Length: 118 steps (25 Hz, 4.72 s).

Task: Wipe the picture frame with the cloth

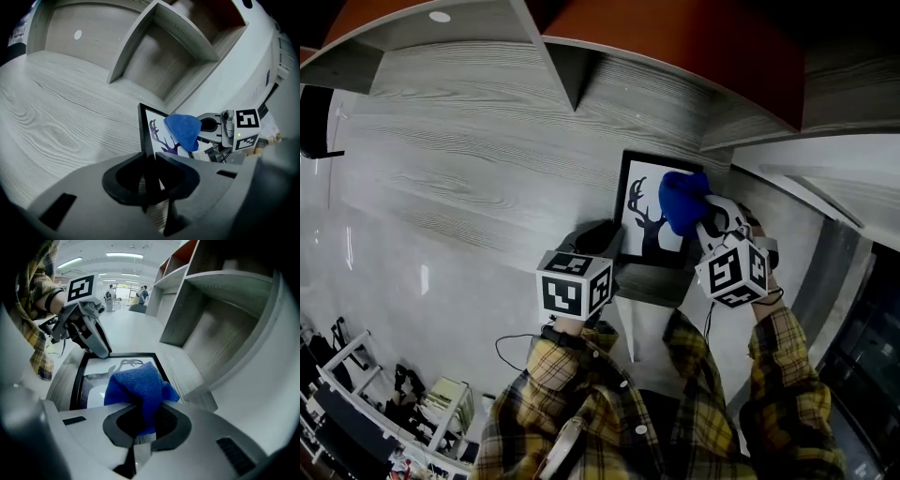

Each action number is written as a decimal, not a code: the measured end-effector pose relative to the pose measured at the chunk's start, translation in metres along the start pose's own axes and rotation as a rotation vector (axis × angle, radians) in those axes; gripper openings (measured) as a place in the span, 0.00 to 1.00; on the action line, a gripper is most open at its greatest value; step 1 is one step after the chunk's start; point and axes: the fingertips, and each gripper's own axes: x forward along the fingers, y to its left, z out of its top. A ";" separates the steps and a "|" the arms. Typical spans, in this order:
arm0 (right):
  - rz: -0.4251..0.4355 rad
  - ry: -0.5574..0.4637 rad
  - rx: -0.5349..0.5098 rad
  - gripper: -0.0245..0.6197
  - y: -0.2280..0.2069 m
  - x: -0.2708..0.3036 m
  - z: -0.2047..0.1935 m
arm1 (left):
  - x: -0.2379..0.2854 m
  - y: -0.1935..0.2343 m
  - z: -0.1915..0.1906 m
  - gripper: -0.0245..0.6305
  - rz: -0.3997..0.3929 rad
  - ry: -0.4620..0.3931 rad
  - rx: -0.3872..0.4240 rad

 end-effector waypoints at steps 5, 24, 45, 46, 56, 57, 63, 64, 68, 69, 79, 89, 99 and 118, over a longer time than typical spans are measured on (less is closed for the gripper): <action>0.006 -0.064 0.100 0.09 -0.002 -0.012 0.010 | 0.001 0.000 0.000 0.17 0.011 -0.008 0.016; 0.167 -0.172 -0.003 0.09 0.093 0.007 0.092 | -0.017 -0.002 -0.016 0.16 -0.044 0.022 -0.004; 0.050 -0.013 -0.104 0.09 0.070 -0.004 0.018 | -0.015 0.000 -0.016 0.17 -0.087 0.027 -0.028; 0.041 -0.006 -0.104 0.09 0.068 -0.006 0.015 | -0.015 -0.001 -0.016 0.17 -0.088 0.025 -0.029; -0.025 0.043 0.019 0.09 0.047 -0.033 -0.026 | -0.013 -0.001 -0.015 0.17 -0.090 0.031 -0.019; -0.023 0.024 0.040 0.09 0.047 -0.037 -0.020 | -0.014 0.001 -0.015 0.16 -0.085 0.031 -0.017; -0.004 -0.142 0.226 0.09 0.035 -0.078 0.023 | -0.034 -0.006 0.010 0.16 -0.080 -0.022 0.018; -0.007 -0.166 0.248 0.09 0.031 -0.086 0.030 | -0.040 -0.010 0.019 0.16 -0.086 -0.038 0.031; -0.028 -0.256 0.308 0.09 0.016 -0.119 0.058 | -0.066 -0.037 0.054 0.16 -0.125 -0.104 0.077; -0.038 -0.278 0.319 0.09 0.010 -0.128 0.065 | -0.074 -0.045 0.063 0.16 -0.141 -0.125 0.084; -0.140 -0.649 0.577 0.09 -0.043 -0.227 0.139 | -0.169 -0.143 0.150 0.09 -0.298 -0.414 0.225; -0.165 -0.893 0.563 0.09 -0.071 -0.308 0.185 | -0.226 -0.199 0.190 0.04 -0.294 -0.580 0.409; -0.155 -0.873 0.563 0.09 -0.063 -0.310 0.178 | -0.223 -0.207 0.183 0.04 -0.311 -0.569 0.421; -0.143 -0.860 0.588 0.09 -0.054 -0.301 0.166 | -0.221 -0.203 0.176 0.04 -0.287 -0.559 0.433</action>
